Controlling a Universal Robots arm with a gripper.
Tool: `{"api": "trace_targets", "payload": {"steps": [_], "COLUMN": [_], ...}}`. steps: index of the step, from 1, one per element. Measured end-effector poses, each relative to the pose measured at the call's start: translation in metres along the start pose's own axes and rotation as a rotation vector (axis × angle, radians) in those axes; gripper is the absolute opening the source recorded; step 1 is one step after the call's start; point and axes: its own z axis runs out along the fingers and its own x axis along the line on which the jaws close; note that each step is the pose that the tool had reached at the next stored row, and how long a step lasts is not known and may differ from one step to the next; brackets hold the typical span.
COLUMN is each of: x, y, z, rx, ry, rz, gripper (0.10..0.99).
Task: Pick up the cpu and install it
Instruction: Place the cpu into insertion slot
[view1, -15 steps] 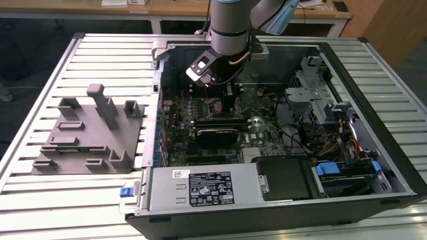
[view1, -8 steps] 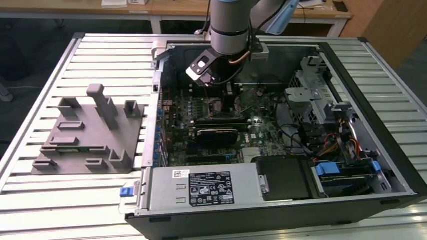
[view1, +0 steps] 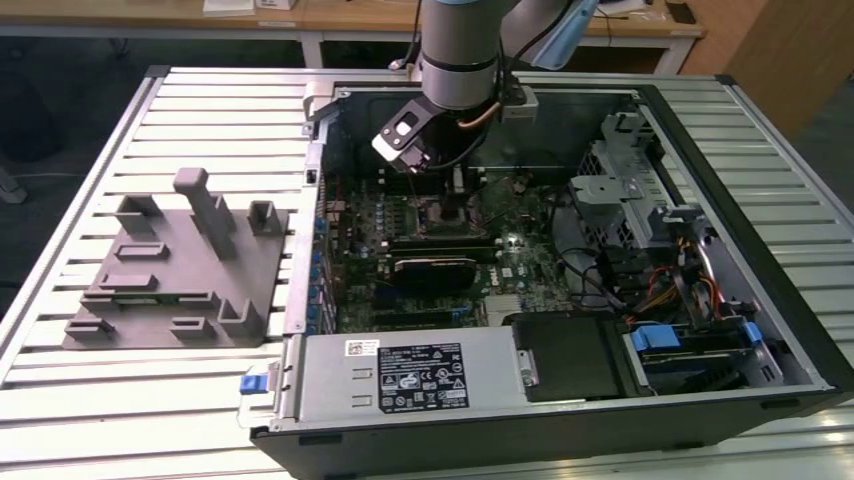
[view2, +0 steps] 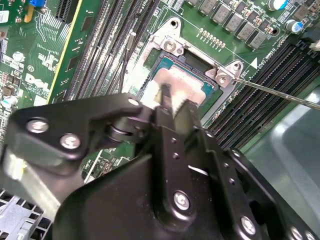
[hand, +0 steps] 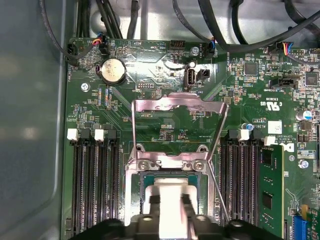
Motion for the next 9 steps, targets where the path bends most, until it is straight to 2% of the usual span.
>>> {"api": "trace_targets", "payload": {"steps": [1, 2, 3, 4, 5, 9], "x": [0.0000, 0.0000, 0.0000, 0.0000, 0.0000, 0.0000], "y": [0.0000, 0.0000, 0.0000, 0.0000, 0.0000, 0.0000], "z": [0.0000, 0.0000, 0.0000, 0.0000, 0.0000, 0.0000], "rx": [0.000, 0.000, 0.000, 0.000, 0.000, 0.000], "ry": [0.0000, 0.0002, 0.0002, 0.0003, 0.0003, 0.0006], "rz": [0.000, 0.000, 0.000, 0.000, 0.000, 0.000], "gripper": [0.243, 0.243, 0.184, 0.184, 0.125, 0.106]}}
